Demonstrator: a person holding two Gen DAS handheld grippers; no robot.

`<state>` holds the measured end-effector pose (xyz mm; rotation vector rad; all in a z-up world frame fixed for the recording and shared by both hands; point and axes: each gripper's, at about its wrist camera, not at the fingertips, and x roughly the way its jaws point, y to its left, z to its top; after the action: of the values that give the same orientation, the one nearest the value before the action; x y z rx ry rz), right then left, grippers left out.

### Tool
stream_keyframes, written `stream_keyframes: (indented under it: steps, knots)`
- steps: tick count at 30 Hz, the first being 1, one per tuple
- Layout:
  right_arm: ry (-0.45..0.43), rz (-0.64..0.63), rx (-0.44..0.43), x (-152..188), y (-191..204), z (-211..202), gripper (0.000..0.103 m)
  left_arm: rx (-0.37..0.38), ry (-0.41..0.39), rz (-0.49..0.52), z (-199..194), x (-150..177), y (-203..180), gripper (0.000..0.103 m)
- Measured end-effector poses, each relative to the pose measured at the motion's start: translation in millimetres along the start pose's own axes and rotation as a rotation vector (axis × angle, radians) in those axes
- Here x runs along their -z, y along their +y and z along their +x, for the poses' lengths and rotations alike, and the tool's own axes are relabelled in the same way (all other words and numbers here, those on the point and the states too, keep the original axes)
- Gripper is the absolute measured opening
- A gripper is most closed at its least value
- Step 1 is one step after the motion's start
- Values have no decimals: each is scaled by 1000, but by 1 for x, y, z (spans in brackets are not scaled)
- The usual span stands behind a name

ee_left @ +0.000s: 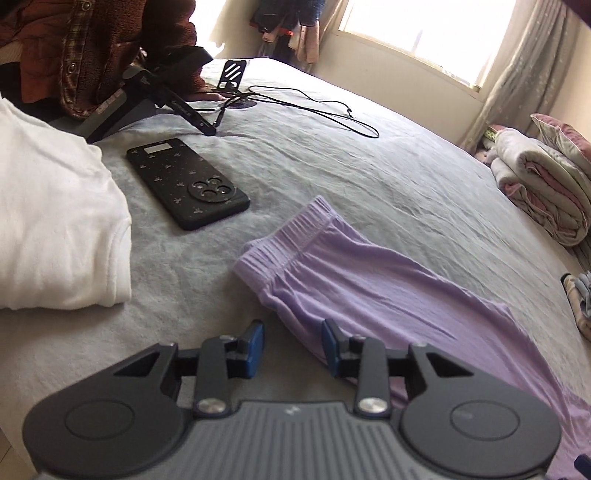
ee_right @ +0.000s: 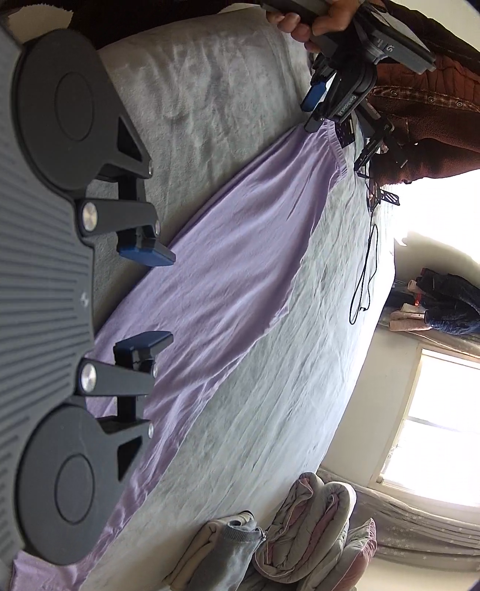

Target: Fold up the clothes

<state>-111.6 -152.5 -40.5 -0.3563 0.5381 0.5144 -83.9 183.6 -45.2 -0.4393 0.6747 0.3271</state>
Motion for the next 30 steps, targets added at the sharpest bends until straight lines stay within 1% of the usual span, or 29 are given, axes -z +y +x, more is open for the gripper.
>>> stream_keyframes:
  steps: [2,4,5,6,7,8,10,11,13,16,18,19,21,23,26,30]
  knots:
    - [-3,8,-19,-5,5,4,42,-7,-17,-38,2,-3,4,28]
    - [-11,17,-43,-11,10,7,42,-10,-34,-62,4,-6,7,23]
    - [-13,22,-56,-13,13,9,41,-15,-40,-70,4,-7,8,18]
    - [-12,30,-70,-16,15,12,40,-21,-46,-76,5,-8,9,10]
    - [-10,37,-84,-19,18,15,39,-28,-58,-75,5,-9,9,5]
    - [-7,41,-99,-21,21,18,37,-35,-73,-72,4,-10,9,3]
    - [-4,46,-127,-27,26,25,34,-50,-94,-61,3,-10,9,2]
    - [-1,46,-138,-29,29,28,32,-58,-104,-55,3,-11,9,2]
    - [0,49,-154,-33,34,33,31,-74,-124,-43,3,-11,8,2]
    - [16,62,-183,-39,41,42,31,-106,-75,-10,11,-9,6,3]
    - [41,73,-196,-40,44,49,31,-107,-50,-34,12,-8,10,7]
    - [50,76,-197,-40,45,50,31,-106,-57,-40,9,-7,11,7]
    - [55,77,-196,-38,46,48,31,-104,-84,-49,2,-7,13,19]
    - [51,75,-187,-37,44,44,31,-102,-113,-53,-6,-7,14,25]
    - [39,80,-157,-35,34,36,31,-106,-170,-49,-19,-8,12,25]
    - [37,137,-106,-34,4,35,31,-94,-247,-9,-35,-12,0,25]
